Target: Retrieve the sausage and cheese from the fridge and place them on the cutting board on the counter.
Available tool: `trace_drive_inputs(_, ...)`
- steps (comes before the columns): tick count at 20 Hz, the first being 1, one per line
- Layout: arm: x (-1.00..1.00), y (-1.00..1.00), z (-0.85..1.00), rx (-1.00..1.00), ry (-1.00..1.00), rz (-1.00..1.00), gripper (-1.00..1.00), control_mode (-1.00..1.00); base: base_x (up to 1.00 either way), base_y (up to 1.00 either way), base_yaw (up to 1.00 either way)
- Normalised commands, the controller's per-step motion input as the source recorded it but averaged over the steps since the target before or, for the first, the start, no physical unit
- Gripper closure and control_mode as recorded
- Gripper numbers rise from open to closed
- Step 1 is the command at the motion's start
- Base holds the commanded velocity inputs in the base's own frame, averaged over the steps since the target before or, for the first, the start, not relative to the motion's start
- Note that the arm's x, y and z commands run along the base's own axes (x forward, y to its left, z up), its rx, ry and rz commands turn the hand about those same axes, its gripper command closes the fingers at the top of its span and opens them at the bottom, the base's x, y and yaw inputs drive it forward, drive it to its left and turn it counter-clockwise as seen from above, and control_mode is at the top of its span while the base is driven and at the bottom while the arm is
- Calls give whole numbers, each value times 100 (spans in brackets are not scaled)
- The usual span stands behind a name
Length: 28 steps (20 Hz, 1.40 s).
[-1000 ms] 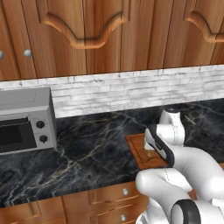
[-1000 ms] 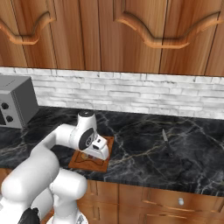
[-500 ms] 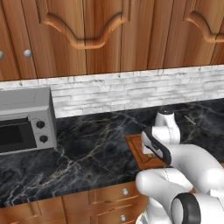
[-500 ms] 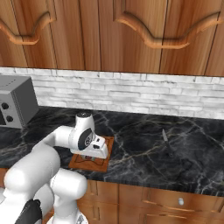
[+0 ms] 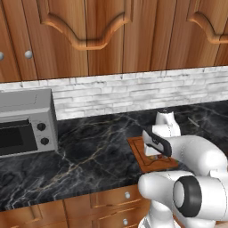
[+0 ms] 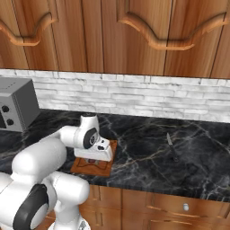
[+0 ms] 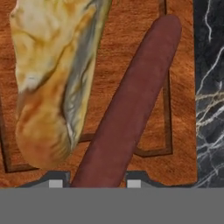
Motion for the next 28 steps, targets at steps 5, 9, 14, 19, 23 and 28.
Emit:
trace_drive_inputs(5, -2, -8, -19, 0, 5, 0, -100, -100, 0, 0, 0)
trace_drive_inputs(9, 0, -1, -8, 0, 3, -1, -100, -100, 0, 0, 0)
trace_drive_inputs(14, -2, -6, -3, 0, 0, -4, -100, -100, 0, 0, 0)
trace_drive_inputs(19, 1, -9, 3, 0, 0, -7, -100, -100, 0, 0, 0)
trace_drive_inputs(23, -11, -1, 33, 1, -1, -2, -100, -100, 0, 0, 0)
trace_drive_inputs(28, -30, -7, 41, 3, -5, -4, -100, -100, 0, 0, 0)
